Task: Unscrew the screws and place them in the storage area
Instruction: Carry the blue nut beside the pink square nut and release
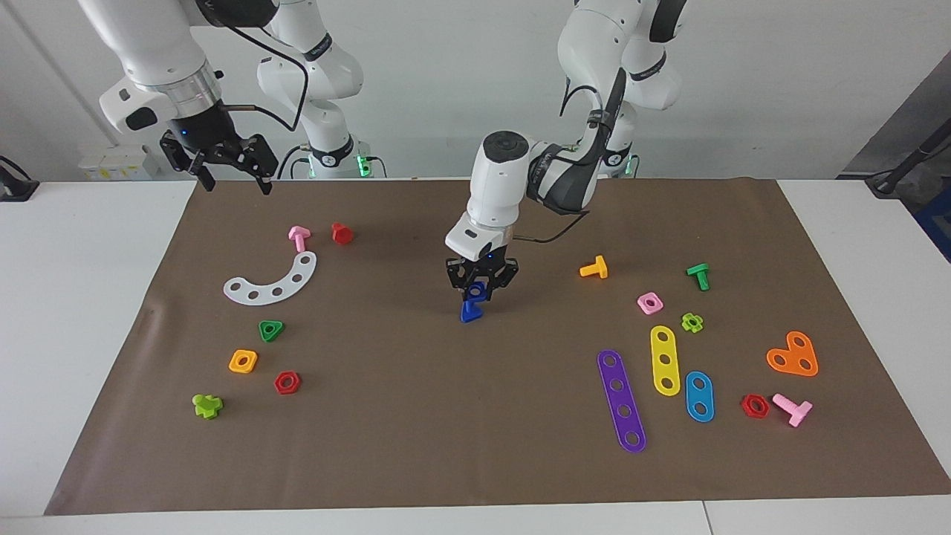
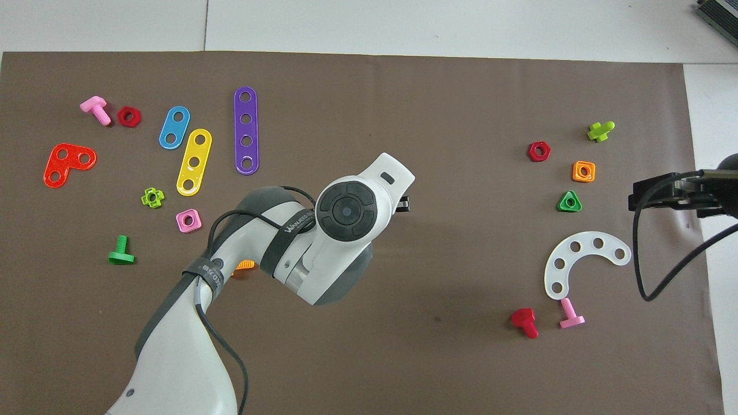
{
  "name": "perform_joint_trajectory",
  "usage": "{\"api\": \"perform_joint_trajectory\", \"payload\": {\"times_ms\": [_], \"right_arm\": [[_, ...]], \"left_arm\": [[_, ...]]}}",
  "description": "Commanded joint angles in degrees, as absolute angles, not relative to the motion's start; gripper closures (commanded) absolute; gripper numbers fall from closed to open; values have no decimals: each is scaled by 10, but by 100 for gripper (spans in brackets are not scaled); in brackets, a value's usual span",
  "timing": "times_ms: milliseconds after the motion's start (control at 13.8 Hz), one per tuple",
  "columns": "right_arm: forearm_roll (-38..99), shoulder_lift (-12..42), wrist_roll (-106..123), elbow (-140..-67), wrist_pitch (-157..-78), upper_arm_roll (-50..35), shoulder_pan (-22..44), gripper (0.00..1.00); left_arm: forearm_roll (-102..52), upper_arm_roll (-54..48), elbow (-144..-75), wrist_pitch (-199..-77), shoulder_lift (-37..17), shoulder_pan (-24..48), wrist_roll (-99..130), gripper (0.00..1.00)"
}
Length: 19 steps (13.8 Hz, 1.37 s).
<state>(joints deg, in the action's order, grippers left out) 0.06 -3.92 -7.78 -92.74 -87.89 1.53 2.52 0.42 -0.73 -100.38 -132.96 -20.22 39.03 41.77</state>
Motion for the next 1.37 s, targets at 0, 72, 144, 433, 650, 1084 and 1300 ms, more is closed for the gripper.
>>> {"api": "perform_joint_trajectory", "payload": {"times_ms": [0, 72, 144, 433, 650, 1084, 1300], "right_arm": [[1, -50, -64, -938, -880, 11, 20, 0], [1, -50, -64, -938, -880, 11, 20, 0], [1, -50, -64, -938, -879, 11, 20, 0], [1, -50, -64, -938, -879, 11, 20, 0], [1, -50, -64, -938, -879, 11, 20, 0], [4, -45, -33, -940, -919, 8, 22, 0], [18, -26, -54, -930, -917, -3, 40, 0]], "left_arm": [[16, -8, -1027, -1315, -170, 360, 406, 100], [15, -8, -1039, -1315, -162, 347, 385, 100], [15, -8, -1054, -1315, -151, 334, 368, 100], [15, -9, -1105, -1329, -131, 264, 282, 100], [15, -9, -1157, -1388, -120, 214, 218, 100], [15, -10, -1256, -1500, -106, 167, 150, 99], [15, -10, -1285, -1528, -105, 160, 130, 80]]}}
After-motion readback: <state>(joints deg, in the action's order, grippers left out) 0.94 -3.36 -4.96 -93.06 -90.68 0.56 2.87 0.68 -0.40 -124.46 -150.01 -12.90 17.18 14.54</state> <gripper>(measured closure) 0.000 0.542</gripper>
